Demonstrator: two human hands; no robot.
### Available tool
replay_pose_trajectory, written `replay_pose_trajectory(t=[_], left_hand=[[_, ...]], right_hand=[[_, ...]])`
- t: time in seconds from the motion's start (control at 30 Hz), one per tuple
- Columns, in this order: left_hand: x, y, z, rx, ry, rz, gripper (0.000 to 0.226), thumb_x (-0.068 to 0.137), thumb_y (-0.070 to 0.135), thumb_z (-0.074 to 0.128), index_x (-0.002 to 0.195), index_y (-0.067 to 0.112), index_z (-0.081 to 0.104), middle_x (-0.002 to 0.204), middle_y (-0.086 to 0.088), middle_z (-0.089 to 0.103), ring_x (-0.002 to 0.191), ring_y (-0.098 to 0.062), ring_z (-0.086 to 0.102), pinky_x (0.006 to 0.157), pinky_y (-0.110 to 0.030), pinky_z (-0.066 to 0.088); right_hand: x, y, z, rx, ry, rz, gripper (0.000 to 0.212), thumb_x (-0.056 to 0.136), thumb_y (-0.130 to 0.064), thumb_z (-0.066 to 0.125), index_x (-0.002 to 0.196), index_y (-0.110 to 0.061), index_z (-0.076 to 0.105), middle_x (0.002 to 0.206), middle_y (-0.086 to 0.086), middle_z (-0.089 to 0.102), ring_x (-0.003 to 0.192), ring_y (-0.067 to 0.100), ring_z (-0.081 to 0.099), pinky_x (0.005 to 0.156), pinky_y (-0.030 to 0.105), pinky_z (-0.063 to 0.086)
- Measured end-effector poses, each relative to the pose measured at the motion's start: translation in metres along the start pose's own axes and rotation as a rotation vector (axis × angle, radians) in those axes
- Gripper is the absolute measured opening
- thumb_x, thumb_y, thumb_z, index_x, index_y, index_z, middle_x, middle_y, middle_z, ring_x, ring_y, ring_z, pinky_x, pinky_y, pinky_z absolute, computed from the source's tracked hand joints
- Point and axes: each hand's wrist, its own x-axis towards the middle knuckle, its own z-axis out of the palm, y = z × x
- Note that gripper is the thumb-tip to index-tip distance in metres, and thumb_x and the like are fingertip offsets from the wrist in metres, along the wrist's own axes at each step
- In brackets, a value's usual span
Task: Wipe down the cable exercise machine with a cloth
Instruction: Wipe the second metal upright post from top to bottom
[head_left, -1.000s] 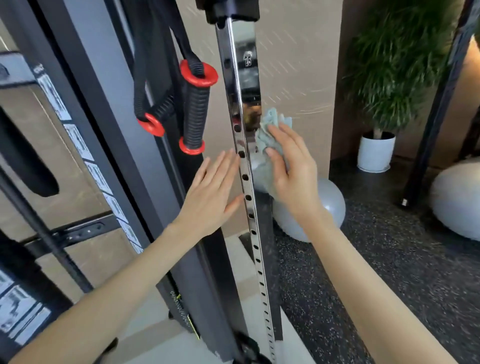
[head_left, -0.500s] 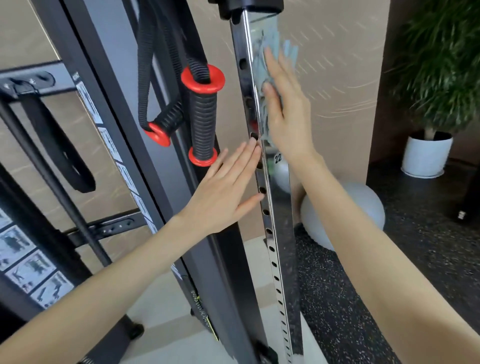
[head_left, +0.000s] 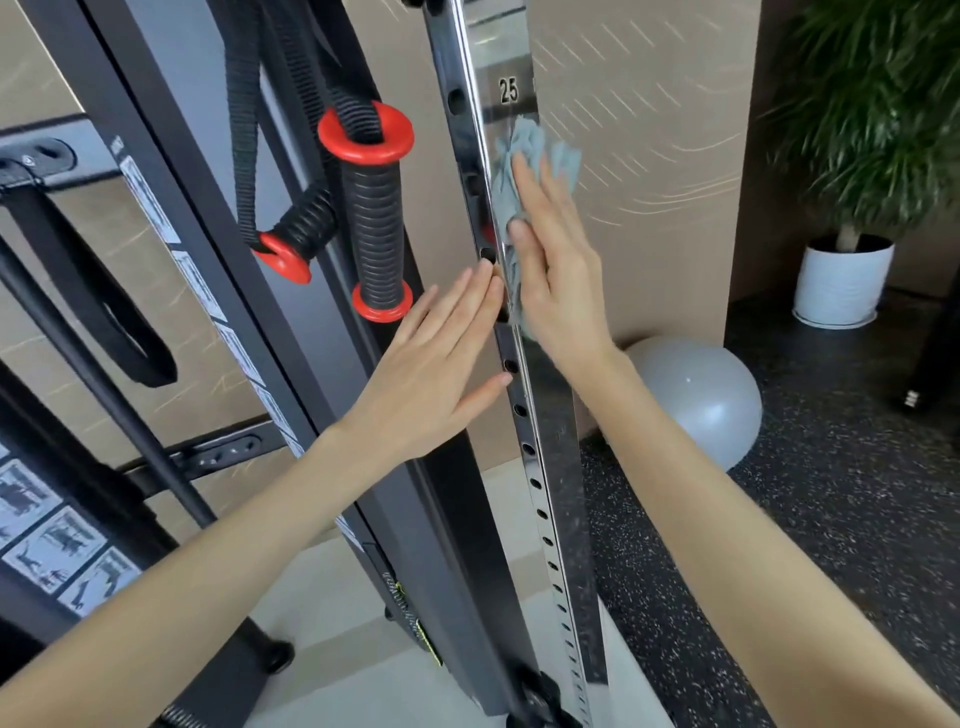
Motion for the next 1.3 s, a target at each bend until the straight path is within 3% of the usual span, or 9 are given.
replay_pose_trajectory(t=[0.13, 0.3, 0.5, 0.73, 0.9, 0.97, 1.07, 1.17, 1.3], left_hand=[[-0.005, 0.001, 0.001, -0.038, 0.008, -0.001, 0.071, 0.101, 0.047, 0.032, 0.154, 0.007, 0.008, 0.161, -0.006, -0.001, 0.149, -0.018, -0.003, 0.122, -0.036, 0.001], [-0.015, 0.000, 0.005, -0.005, -0.017, -0.020, 0.070, 0.100, 0.045, 0.029, 0.154, 0.006, 0.009, 0.161, -0.008, 0.001, 0.149, -0.016, -0.003, 0.121, -0.032, -0.001], [-0.025, -0.003, 0.003, -0.015, 0.022, -0.080, 0.070, 0.097, 0.039, 0.032, 0.152, 0.002, 0.011, 0.160, -0.013, 0.007, 0.147, -0.015, -0.004, 0.121, -0.029, -0.004], [-0.033, -0.005, 0.002, -0.017, 0.042, -0.077, 0.069, 0.096, 0.037, 0.036, 0.152, 0.001, 0.016, 0.160, -0.014, 0.011, 0.148, -0.019, 0.003, 0.121, -0.030, 0.000], [-0.036, -0.007, 0.002, -0.025, 0.052, -0.087, 0.068, 0.096, 0.036, 0.037, 0.151, -0.001, 0.018, 0.159, -0.017, 0.016, 0.148, -0.025, 0.011, 0.121, -0.038, 0.011], [-0.037, -0.008, 0.002, -0.027, 0.069, -0.088, 0.068, 0.096, 0.035, 0.038, 0.151, -0.001, 0.019, 0.159, -0.017, 0.016, 0.148, -0.026, 0.012, 0.121, -0.040, 0.012], [-0.039, -0.009, 0.003, -0.031, 0.078, -0.087, 0.068, 0.096, 0.034, 0.038, 0.150, -0.002, 0.019, 0.158, -0.018, 0.017, 0.148, -0.026, 0.012, 0.121, -0.038, 0.012], [-0.041, -0.008, 0.007, -0.028, 0.057, -0.082, 0.068, 0.096, 0.035, 0.038, 0.150, -0.001, 0.019, 0.159, -0.017, 0.017, 0.148, -0.025, 0.012, 0.121, -0.039, 0.013], [-0.040, -0.003, 0.012, -0.028, 0.025, -0.063, 0.069, 0.096, 0.037, 0.037, 0.151, 0.001, 0.017, 0.159, -0.015, 0.015, 0.148, -0.024, 0.010, 0.121, -0.037, 0.010]], right_hand=[[-0.077, 0.013, 0.011, 0.003, 0.010, 0.118, 0.043, 0.102, -0.005, 0.039, 0.145, -0.001, 0.034, 0.154, 0.019, 0.027, 0.146, 0.031, 0.015, 0.119, 0.046, 0.017], [-0.106, 0.013, 0.017, -0.005, 0.035, 0.208, 0.042, 0.102, -0.005, 0.039, 0.143, -0.001, 0.036, 0.152, 0.019, 0.031, 0.146, 0.029, 0.018, 0.119, 0.042, 0.017], [-0.038, 0.001, 0.012, -0.026, 0.057, 0.129, 0.043, 0.103, -0.011, 0.036, 0.144, 0.000, 0.036, 0.150, 0.020, 0.035, 0.144, 0.033, 0.021, 0.117, 0.045, 0.022], [-0.100, 0.014, 0.019, -0.107, 0.001, 0.051, 0.044, 0.100, -0.005, 0.044, 0.142, 0.002, 0.036, 0.151, 0.027, 0.028, 0.143, 0.040, 0.019, 0.118, 0.048, 0.019], [-0.035, 0.001, 0.012, -0.182, -0.004, -0.078, 0.043, 0.099, -0.009, 0.043, 0.141, 0.001, 0.040, 0.149, 0.027, 0.030, 0.141, 0.042, 0.022, 0.118, 0.032, 0.016], [-0.017, -0.004, 0.013, -0.183, 0.030, -0.117, 0.042, 0.099, -0.009, 0.044, 0.139, 0.002, 0.043, 0.148, 0.029, 0.031, 0.140, 0.044, 0.023, 0.118, 0.036, 0.018], [-0.040, 0.002, 0.019, -0.182, 0.029, -0.086, 0.041, 0.100, -0.008, 0.044, 0.140, 0.001, 0.042, 0.150, 0.029, 0.029, 0.142, 0.043, 0.019, 0.117, 0.049, 0.021], [-0.099, 0.019, 0.021, -0.194, -0.021, 0.005, 0.046, 0.099, -0.004, 0.046, 0.144, -0.005, 0.035, 0.153, 0.024, 0.025, 0.145, 0.038, 0.015, 0.119, 0.041, 0.016], [-0.118, 0.018, 0.015, -0.111, -0.059, 0.189, 0.050, 0.102, -0.014, 0.041, 0.149, -0.014, 0.021, 0.157, 0.014, 0.020, 0.147, 0.025, 0.010, 0.120, 0.031, 0.010]])
